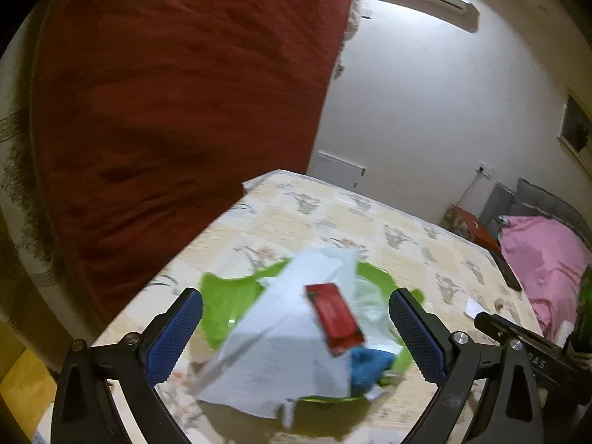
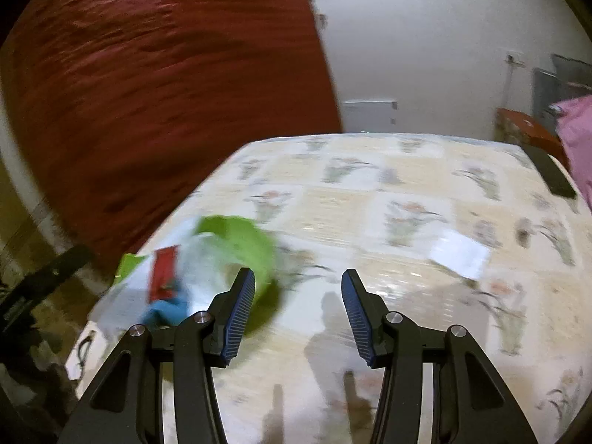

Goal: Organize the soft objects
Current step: 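Move the right gripper to the small beige roll on the tablecloth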

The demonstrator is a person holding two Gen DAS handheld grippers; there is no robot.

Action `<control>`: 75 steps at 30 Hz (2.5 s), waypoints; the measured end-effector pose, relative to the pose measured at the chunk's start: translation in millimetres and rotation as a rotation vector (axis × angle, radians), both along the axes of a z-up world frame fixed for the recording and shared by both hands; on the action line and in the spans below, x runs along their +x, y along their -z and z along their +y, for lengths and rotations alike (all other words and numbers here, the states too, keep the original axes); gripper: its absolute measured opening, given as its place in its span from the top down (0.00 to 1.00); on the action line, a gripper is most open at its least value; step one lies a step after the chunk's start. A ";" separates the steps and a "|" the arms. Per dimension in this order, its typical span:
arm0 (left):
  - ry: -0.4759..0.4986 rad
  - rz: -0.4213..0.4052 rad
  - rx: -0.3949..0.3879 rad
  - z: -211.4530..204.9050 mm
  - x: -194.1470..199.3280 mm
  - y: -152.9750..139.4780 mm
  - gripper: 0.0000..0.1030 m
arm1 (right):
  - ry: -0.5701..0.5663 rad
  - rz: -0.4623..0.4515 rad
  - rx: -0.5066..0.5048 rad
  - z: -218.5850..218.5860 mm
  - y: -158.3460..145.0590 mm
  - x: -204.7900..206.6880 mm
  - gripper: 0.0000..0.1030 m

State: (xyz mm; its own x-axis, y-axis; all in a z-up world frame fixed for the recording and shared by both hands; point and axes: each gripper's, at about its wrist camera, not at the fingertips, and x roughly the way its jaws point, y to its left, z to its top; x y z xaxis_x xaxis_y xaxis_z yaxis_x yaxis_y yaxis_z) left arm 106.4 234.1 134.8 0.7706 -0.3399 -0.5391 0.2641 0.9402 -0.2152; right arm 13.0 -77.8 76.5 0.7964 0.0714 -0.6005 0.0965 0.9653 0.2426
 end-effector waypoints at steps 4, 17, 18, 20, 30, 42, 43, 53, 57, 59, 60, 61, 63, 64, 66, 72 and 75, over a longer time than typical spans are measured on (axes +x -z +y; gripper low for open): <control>0.050 -0.005 0.021 -23.1 -7.3 -1.9 0.00 | 0.064 0.030 -0.016 -30.7 10.4 -11.1 0.51; 0.236 -0.014 0.085 -105.0 -31.9 0.4 0.00 | 0.281 0.100 -0.003 -136.5 39.3 -30.4 0.51; 0.246 -0.012 0.090 -109.8 -32.3 1.6 0.00 | 0.289 0.103 0.003 -141.2 41.0 -30.3 0.51; 0.267 -0.005 0.103 -120.6 -33.4 5.1 0.00 | 0.301 0.109 0.010 -148.7 43.7 -27.1 0.51; 0.330 0.030 0.149 -153.0 -38.2 21.2 0.00 | 0.345 0.125 0.025 -184.1 50.8 -6.3 0.51; 0.380 0.060 0.197 -178.1 -37.0 38.4 0.00 | 0.341 0.137 0.012 -199.7 55.3 34.3 0.51; 0.381 0.062 0.199 -178.5 -36.5 39.0 0.00 | 0.342 0.138 0.012 -201.0 55.6 36.4 0.51; 0.390 0.083 0.215 -190.6 -28.2 47.6 0.00 | 0.359 0.150 0.005 -214.2 58.5 48.6 0.67; 0.400 0.093 0.217 -198.0 -24.5 50.3 0.00 | 0.358 0.146 0.014 -218.5 59.3 43.4 0.77; 0.401 0.097 0.218 -200.8 -22.7 51.6 0.00 | 0.357 0.143 0.024 -220.9 59.4 38.5 0.79; 0.401 0.099 0.219 -202.3 -21.7 52.3 0.00 | 0.356 0.142 0.028 -221.9 59.4 36.7 0.79; 0.402 0.101 0.220 -203.8 -20.5 53.1 0.00 | 0.355 0.140 0.031 -222.6 59.2 33.1 0.79; 0.402 0.105 0.220 -206.6 -18.4 54.6 0.00 | 0.354 0.138 0.037 -224.3 59.2 26.9 0.80; 0.402 0.108 0.219 -208.3 -17.2 55.6 0.00 | 0.353 0.137 0.040 -224.8 59.2 24.2 0.80; 0.403 0.115 0.220 -213.0 -14.2 57.8 0.00 | 0.353 0.134 0.043 -224.5 58.5 15.9 0.80; 0.422 0.140 0.218 -233.1 -2.7 65.9 0.00 | 0.342 0.118 0.056 -219.0 55.2 -6.8 0.79; 0.436 0.161 0.222 -245.6 4.3 71.2 0.00 | 0.338 0.115 0.063 -216.8 55.8 -14.6 0.79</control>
State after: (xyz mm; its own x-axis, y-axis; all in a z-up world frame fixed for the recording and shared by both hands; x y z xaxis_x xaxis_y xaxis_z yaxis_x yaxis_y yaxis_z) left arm 110.7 -11.5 63.6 0.4843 -0.4745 -0.7351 0.6214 0.7780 -0.0927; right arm -1.5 -294.6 20.8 0.7090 -0.1449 -0.6902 0.4377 0.8577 0.2695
